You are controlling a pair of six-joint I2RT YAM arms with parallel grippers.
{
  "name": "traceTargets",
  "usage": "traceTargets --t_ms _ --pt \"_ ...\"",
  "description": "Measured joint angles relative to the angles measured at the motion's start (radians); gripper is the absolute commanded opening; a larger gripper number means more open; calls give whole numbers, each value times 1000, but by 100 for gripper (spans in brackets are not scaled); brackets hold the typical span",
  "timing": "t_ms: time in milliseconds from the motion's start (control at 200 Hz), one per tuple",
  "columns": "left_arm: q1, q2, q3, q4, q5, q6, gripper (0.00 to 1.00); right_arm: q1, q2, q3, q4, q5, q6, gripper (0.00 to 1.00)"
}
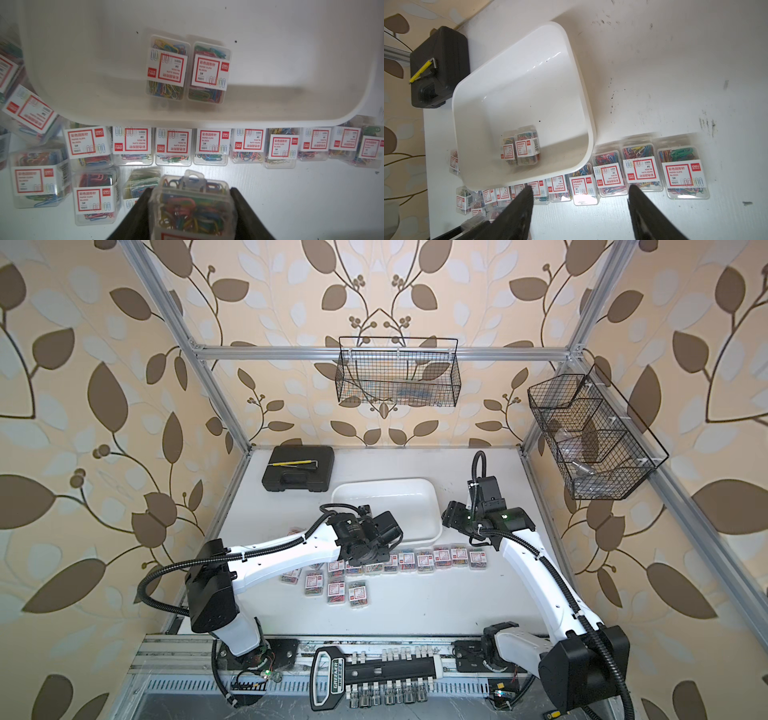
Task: Take the paper clips out of the storage box
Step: Place the boxed paper clips at the center of the board.
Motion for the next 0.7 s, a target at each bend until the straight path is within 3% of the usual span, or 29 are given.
traceTargets --t_ms 315,700 --pt "-53 50 -116 63 36 -110 43 -1 -27 -40 6 -1 11 73" --pt "-54 171 -69 48 55 -107 43 -1 -27 -41 13 -11 14 73"
